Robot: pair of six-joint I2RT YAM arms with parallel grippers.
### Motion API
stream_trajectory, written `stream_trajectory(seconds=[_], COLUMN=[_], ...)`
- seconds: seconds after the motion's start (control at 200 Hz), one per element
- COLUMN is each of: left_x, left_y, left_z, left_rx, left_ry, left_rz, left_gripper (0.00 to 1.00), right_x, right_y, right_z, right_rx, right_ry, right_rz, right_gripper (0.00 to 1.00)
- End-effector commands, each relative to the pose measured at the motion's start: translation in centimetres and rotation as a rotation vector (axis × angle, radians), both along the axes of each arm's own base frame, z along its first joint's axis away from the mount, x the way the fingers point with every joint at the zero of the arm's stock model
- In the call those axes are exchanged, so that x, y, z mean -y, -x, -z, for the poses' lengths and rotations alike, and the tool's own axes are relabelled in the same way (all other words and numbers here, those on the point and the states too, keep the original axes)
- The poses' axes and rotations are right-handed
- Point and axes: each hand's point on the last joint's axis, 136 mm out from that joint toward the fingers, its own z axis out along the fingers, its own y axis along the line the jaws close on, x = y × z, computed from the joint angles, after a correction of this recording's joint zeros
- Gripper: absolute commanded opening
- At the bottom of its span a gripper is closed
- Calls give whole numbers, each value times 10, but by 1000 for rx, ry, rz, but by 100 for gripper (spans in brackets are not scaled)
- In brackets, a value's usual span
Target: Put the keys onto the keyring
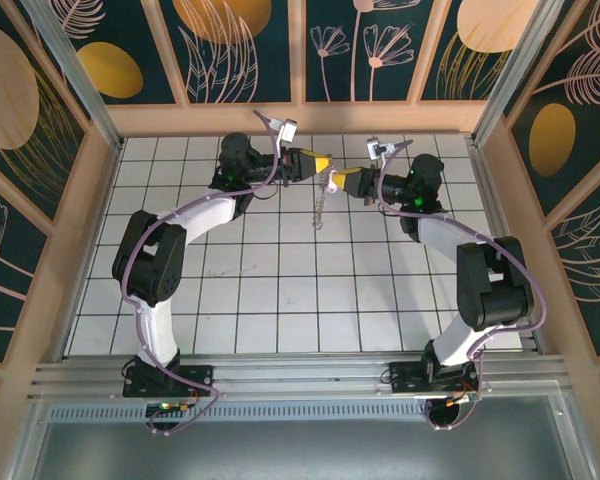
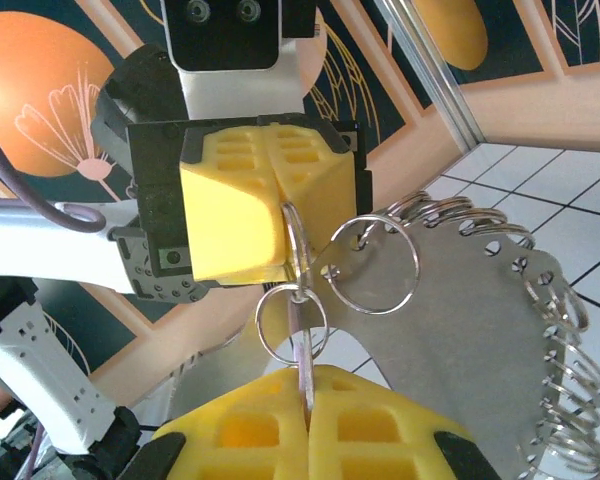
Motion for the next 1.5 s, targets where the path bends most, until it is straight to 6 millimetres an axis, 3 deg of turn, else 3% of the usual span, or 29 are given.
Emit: stream_trajectory(seconds=[0.0, 0.35, 0.666, 0.896, 1.136, 1.497], left_x=[-3, -5, -5, -10, -13, -13], left_y=[11, 14, 16, 19, 26, 30], left_z=[-30, -30, -29, -33, -32, -24], left_rx=[86, 91, 93, 83, 50, 27], left_ry=[47, 57, 62, 104, 178, 203], left_rz=[3, -13, -21, -60, -114, -117], left_gripper=[0, 0, 0, 0, 0, 0], right_x=[-2, -25, -21, -6, -32, -32], right_y=[11, 12, 3, -3, 1, 3], right_z=[-4, 7, 11, 7, 6, 6], right_rx=[50, 20, -4, -22, -32, -34], right_ry=[4, 26, 1, -92, -131, -131], right_rz=[-33, -56, 4, 88, 35, 54], right_gripper=[0, 0, 0, 0, 0, 0])
